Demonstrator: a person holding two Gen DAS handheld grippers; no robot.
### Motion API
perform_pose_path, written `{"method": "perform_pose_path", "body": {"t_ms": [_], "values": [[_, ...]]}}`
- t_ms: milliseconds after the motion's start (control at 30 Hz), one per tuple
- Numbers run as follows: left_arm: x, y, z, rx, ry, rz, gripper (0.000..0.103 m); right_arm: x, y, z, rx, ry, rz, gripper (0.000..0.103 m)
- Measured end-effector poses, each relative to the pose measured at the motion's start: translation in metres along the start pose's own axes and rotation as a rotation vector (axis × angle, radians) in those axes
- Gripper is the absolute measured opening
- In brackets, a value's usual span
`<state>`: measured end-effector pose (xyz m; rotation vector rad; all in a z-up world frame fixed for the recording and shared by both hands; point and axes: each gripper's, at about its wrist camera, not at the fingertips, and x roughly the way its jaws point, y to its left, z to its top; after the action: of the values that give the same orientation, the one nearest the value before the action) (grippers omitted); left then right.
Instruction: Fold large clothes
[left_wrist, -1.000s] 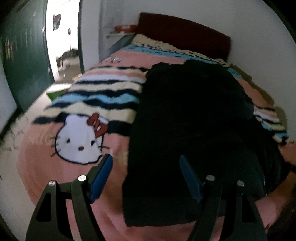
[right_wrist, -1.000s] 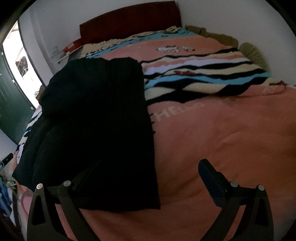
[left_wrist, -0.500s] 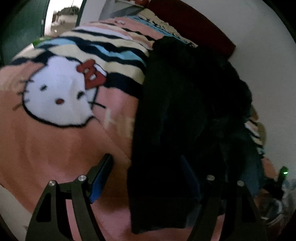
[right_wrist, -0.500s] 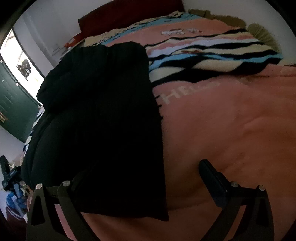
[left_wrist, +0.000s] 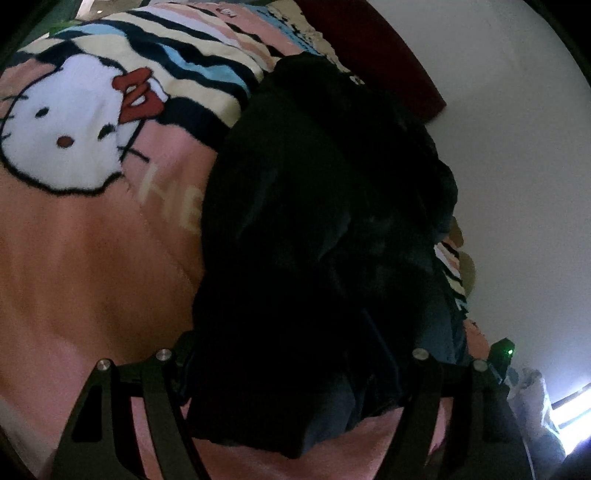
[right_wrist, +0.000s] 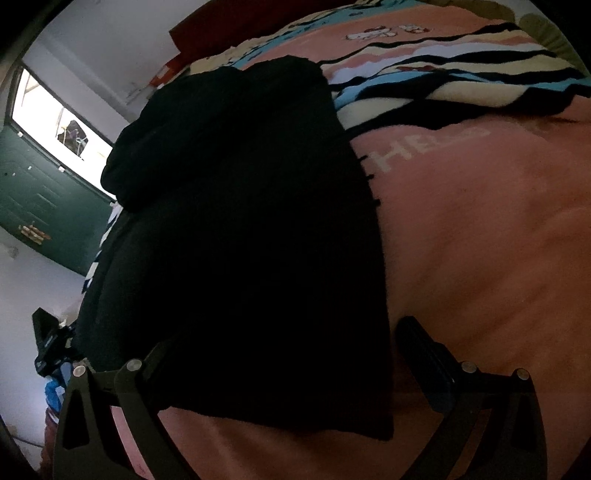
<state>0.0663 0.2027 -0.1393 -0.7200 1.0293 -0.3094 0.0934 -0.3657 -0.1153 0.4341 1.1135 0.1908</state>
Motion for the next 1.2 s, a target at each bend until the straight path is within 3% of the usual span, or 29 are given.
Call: {"method": "perform_pose_path", "body": {"t_ms": [100, 233, 467, 700, 867, 1200], "values": [[-0.002, -0.002, 0.0, -0.009, 0.001, -0.022, 0.073, -0.001, -0.001, 0.0, 0.019, 0.006, 0.04, 0.094], [-0.005, -0.002, -0.001, -0.034, 0.005, -0.047, 0.071, -0.004, -0.004, 0.0, 0.049, 0.005, 0.093, 0.076], [0.002, -0.009, -0.009, -0.027, 0.019, -0.034, 0.069, -0.001, -0.016, -0.007, 0.115, -0.006, 0.166, 0.069], [-0.004, -0.009, -0.013, -0.059, -0.003, -0.072, 0.042, 0.001, -0.013, -0.012, 0.107, -0.004, 0.181, 0.065], [-0.008, -0.012, -0.015, -0.063, -0.014, -0.076, 0.039, -0.003, -0.01, -0.013, 0.105, -0.02, 0.207, 0.043], [0.0, 0.006, -0.02, -0.11, 0.016, -0.079, 0.046, 0.002, -0.015, -0.018, 0.128, -0.004, 0.231, 0.046]]}}
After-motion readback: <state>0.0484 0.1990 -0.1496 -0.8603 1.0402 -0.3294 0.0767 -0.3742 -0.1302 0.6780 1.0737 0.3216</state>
